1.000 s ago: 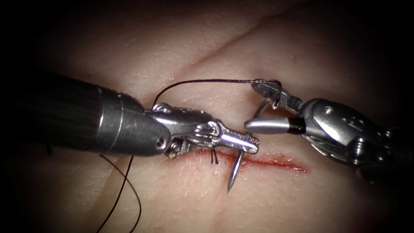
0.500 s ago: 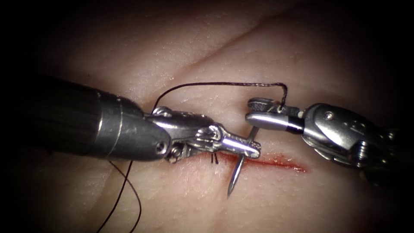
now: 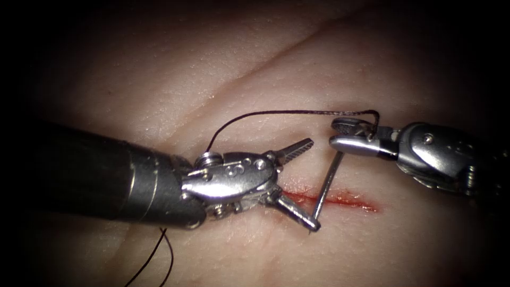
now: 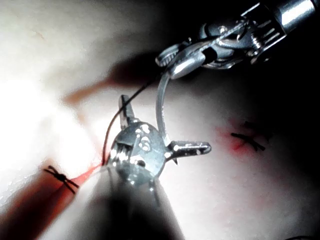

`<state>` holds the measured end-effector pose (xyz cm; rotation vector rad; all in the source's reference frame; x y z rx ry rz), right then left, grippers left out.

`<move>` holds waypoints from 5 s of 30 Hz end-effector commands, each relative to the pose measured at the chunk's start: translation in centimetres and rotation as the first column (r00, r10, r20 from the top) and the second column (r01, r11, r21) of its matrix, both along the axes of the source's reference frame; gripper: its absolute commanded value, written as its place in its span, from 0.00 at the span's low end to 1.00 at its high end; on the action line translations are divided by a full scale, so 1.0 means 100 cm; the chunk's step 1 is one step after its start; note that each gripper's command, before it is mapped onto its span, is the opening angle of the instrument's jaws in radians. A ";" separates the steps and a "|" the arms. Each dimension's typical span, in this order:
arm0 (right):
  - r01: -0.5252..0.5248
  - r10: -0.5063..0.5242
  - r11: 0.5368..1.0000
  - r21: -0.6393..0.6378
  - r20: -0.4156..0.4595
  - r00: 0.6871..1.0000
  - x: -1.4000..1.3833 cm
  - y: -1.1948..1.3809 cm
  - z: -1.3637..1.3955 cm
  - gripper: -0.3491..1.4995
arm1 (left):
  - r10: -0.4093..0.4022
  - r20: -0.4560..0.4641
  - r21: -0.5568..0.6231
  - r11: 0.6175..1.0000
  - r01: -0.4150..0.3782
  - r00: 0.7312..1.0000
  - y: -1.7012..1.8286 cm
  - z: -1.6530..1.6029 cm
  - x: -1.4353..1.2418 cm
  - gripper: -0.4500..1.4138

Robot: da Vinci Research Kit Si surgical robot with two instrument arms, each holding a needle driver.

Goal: Wound Closure

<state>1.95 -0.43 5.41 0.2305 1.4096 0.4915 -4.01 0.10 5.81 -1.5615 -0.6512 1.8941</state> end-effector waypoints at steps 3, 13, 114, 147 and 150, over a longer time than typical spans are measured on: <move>0.049 -0.048 0.992 -0.112 0.011 0.999 0.0004 -0.0001 0.0019 0.00 | 0.002 -0.097 -0.052 0.999 -0.007 0.995 -0.0023 0.0006 -0.0012 0.92; 0.113 -0.124 0.934 -0.339 -0.012 0.992 0.0004 -0.0005 0.0032 0.00 | -0.086 -0.336 -0.206 0.978 0.016 0.938 -0.0073 0.0008 -0.0018 0.86; 0.253 -0.202 0.578 -0.776 0.165 0.965 0.0020 -0.0151 0.0193 0.00 | -0.038 -0.546 -0.191 0.978 -0.080 0.837 -0.0118 0.0074 0.0005 0.71; 0.167 -0.160 0.716 -0.678 0.074 0.984 0.0004 -0.0102 0.0170 0.00 | -0.037 -0.555 -0.187 0.979 -0.081 0.831 -0.0110 0.0078 -0.0006 0.72; 0.154 -0.163 0.746 -0.648 0.046 0.986 0.0005 -0.0100 0.0174 0.00 | -0.038 -0.556 -0.187 0.979 -0.080 0.831 -0.0108 0.0081 -0.0007 0.72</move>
